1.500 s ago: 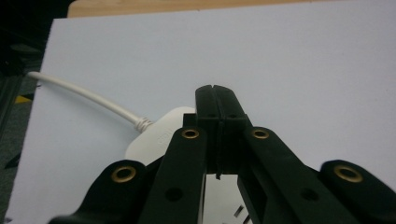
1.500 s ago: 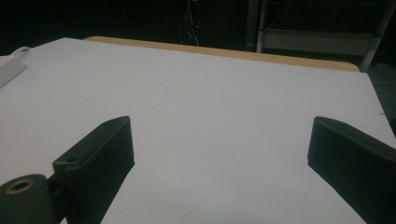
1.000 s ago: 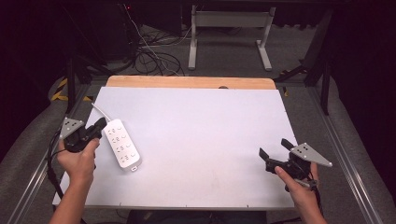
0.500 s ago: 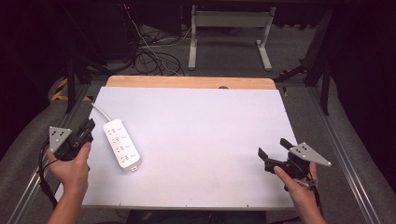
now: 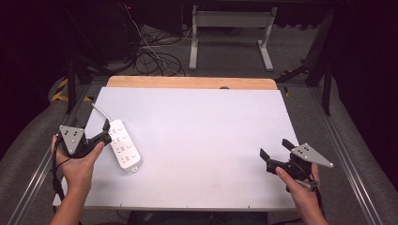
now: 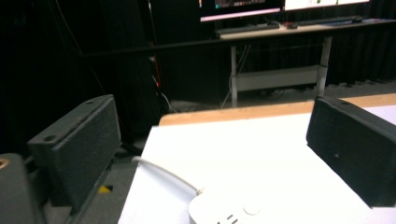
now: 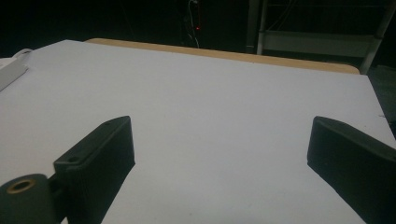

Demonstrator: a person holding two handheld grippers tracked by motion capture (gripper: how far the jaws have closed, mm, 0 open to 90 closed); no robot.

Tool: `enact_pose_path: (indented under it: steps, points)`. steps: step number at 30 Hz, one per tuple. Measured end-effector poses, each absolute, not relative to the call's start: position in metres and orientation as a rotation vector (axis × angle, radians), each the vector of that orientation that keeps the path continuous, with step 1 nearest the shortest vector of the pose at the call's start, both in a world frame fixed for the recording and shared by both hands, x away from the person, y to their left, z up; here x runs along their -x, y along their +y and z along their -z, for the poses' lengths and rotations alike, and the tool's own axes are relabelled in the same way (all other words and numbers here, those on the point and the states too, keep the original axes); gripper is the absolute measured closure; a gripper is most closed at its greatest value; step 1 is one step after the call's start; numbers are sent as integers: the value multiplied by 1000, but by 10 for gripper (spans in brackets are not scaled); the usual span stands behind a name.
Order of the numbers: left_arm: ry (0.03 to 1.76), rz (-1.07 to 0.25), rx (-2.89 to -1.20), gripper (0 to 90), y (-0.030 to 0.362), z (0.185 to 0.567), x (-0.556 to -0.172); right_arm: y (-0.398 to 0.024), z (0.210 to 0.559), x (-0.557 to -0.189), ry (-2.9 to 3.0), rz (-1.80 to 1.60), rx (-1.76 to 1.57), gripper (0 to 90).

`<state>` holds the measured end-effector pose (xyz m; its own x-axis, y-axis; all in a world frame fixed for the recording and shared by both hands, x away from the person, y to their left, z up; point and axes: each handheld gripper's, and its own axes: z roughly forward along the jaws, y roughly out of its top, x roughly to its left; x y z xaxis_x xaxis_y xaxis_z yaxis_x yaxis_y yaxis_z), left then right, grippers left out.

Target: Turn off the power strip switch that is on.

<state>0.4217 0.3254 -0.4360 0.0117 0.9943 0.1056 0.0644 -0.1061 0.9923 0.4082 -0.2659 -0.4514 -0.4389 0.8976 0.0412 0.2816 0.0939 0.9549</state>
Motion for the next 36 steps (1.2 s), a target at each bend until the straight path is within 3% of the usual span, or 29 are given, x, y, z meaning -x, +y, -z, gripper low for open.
enact_pose_path:
  steps: [36]
  points:
    - [1202, -1209, -1364, 5, 329, 446, -421, -265, 450, -410, 1779, -1374, -1121, 32]
